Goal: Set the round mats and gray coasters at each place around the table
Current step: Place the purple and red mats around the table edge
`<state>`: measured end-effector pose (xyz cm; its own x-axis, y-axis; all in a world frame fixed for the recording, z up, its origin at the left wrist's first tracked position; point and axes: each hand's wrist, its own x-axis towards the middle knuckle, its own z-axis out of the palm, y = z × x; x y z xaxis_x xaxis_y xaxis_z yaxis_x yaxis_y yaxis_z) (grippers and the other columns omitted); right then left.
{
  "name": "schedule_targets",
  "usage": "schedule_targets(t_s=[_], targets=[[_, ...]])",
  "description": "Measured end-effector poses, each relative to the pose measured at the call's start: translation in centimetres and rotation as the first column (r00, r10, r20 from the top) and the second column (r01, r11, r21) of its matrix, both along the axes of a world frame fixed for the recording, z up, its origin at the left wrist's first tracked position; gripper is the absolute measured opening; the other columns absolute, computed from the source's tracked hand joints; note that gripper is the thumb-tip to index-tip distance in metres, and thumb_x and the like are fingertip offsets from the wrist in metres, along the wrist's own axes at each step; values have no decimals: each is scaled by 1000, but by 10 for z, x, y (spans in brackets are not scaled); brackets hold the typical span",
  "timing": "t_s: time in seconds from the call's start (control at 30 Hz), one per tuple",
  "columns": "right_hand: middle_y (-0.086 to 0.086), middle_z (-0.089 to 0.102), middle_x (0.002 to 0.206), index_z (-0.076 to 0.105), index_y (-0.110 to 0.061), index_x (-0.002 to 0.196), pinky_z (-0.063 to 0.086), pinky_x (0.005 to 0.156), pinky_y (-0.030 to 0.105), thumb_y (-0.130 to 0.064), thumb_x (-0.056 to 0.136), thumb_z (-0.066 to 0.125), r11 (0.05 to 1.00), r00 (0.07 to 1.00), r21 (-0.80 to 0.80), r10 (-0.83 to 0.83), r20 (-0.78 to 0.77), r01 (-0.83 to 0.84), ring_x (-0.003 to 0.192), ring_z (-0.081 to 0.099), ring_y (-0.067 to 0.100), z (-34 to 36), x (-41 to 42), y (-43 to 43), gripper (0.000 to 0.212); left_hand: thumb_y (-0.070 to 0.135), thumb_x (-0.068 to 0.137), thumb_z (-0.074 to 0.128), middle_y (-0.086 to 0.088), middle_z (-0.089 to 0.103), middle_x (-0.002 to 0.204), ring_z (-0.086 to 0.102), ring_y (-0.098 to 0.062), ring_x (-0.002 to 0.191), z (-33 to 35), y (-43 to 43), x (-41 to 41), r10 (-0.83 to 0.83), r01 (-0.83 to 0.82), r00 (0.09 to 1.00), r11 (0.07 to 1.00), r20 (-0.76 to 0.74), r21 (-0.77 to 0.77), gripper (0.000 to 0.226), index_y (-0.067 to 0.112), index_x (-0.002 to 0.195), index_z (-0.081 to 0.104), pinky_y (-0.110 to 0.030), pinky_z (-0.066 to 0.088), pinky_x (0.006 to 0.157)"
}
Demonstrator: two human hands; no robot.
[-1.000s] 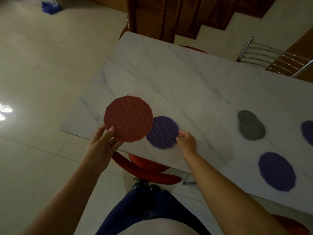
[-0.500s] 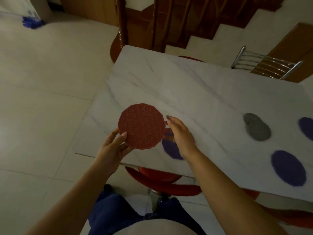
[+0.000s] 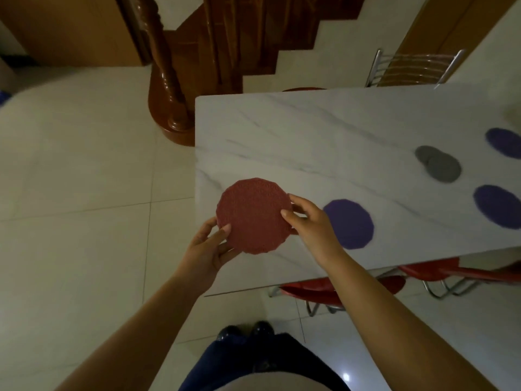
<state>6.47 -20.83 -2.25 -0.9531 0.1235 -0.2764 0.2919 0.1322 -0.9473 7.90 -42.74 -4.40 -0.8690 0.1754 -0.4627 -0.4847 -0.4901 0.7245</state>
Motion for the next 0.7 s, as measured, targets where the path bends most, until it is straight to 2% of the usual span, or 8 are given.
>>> schedule_targets(t_s=[0.13, 0.3, 0.43, 0.5, 0.6, 0.7], targets=[[2, 63, 116, 58, -18, 124, 58, 81, 30, -21, 87, 65, 1000, 1000, -2, -21, -22, 21, 97, 66, 13, 1, -6, -9, 37, 16, 77, 66, -3, 75, 100, 73, -22, 83, 0, -13, -13, -38, 37, 999, 999, -34, -23, 27, 21, 103, 65, -33, 60, 72], [-3, 64, 111, 61, -21, 116, 58, 71, 20, -17, 86, 65, 997, 997, -4, -75, -37, 75, 88, 66, 8, 0, -21, -26, 30, 15, 78, 65, -3, 75, 98, 73, -22, 80, -4, -32, -33, -69, 68, 995, 998, -73, -13, 25, 19, 102, 64, -36, 60, 76], [-1, 63, 113, 61, -20, 115, 56, 69, 18, -15, 86, 64, 984, 983, -11, -181, -16, 181, 87, 65, 5, -7, -30, -53, 30, 14, 80, 62, -3, 75, 99, 73, -22, 82, -12, -53, -59, -137, 137, 988, 991, -68, -1, 24, 16, 104, 64, -33, 60, 71], [1, 63, 114, 61, -17, 116, 57, 75, 25, -14, 86, 64, 965, 965, 7, -262, 0, 262, 87, 65, 7, -13, -37, -72, 30, 16, 80, 62, -4, 74, 104, 73, -25, 88, -17, -67, -77, -191, 191, 980, 982, -59, -10, 28, 14, 108, 63, -33, 60, 71], [1, 63, 112, 62, -14, 116, 54, 89, 40, -13, 86, 64, 921, 921, 46, -388, 32, 386, 100, 64, 16, -20, -49, -106, 30, 19, 81, 63, -5, 73, 109, 71, -28, 94, -27, -92, -107, -278, 277, 959, 961, -47, -25, 32, 13, 112, 62, -35, 60, 75], [-2, 62, 108, 62, -15, 114, 51, 94, 45, -12, 85, 64, 851, 850, 77, -524, 55, 519, 105, 62, 20, -18, -60, -144, 29, 19, 81, 63, -6, 73, 109, 71, -28, 95, -27, -119, -142, -400, 399, 916, 916, -31, -37, 29, 14, 110, 63, -37, 60, 78]])
